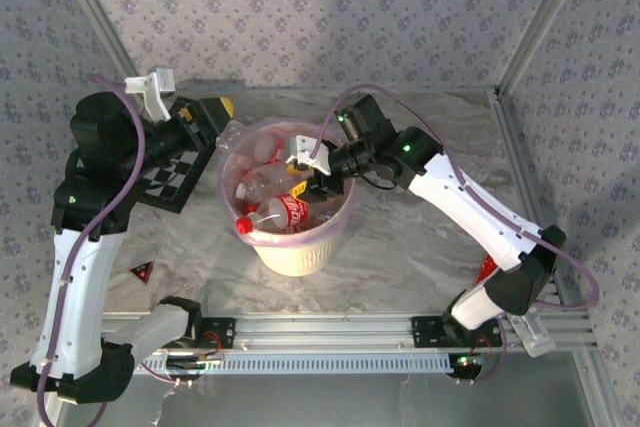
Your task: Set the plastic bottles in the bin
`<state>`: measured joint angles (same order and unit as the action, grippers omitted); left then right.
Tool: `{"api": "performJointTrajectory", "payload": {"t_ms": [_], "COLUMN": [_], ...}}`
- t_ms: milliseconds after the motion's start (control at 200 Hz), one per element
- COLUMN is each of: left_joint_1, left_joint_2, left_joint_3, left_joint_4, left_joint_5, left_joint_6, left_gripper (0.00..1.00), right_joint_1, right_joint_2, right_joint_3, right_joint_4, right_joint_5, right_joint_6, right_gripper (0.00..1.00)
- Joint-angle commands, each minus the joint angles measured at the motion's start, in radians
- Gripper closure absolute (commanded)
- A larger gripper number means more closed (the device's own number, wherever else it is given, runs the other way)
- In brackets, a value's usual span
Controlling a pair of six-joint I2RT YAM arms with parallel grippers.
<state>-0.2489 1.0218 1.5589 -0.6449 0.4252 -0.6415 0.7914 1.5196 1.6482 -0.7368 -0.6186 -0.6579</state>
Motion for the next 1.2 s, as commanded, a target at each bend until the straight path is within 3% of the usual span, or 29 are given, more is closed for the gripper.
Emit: {"api": "performJointTrajectory", "payload": {"t_ms": [0, 180, 670, 915, 1195], "left_joint_1": [0.007, 0.007, -0.045, -0.036, 0.016], "left_joint_2": [-0.001, 0.034, 0.028, 0.02, 0.055], "left_joint_3": [-0.03, -0.121, -0.314, -0.221, -0.051], "left_joint_4": [-0.057, 0.02, 0.162, 0.074, -0.026], "left_joint_5": [-0.099, -0.036, -0.012, -0.072, -0.09], "left_joint_6": [0.052, 0.017, -0.074, 0.008, 0.118], "left_gripper": [0.4, 0.43, 0.5, 0.49, 0.36], "right_joint_1": [0.011, 0.015, 0.014, -0.002, -0.054], "right_joint_2": [0.011, 0.006, 0.035, -0.014, -0.105], "right_joint_3": [-0.028, -0.022, 0.044, 0.094, 0.065], "right_joint_4": [-0.051, -0.059, -0.044, 0.024, 0.131], "right_joint_5": [0.079, 0.112, 0.151, 0.19, 0.302], "right_joint_6": [0.001, 0.002, 0.022, 0.057, 0.12], "right_gripper": [0.54, 0.54, 0.53, 0.42, 0.35]}}
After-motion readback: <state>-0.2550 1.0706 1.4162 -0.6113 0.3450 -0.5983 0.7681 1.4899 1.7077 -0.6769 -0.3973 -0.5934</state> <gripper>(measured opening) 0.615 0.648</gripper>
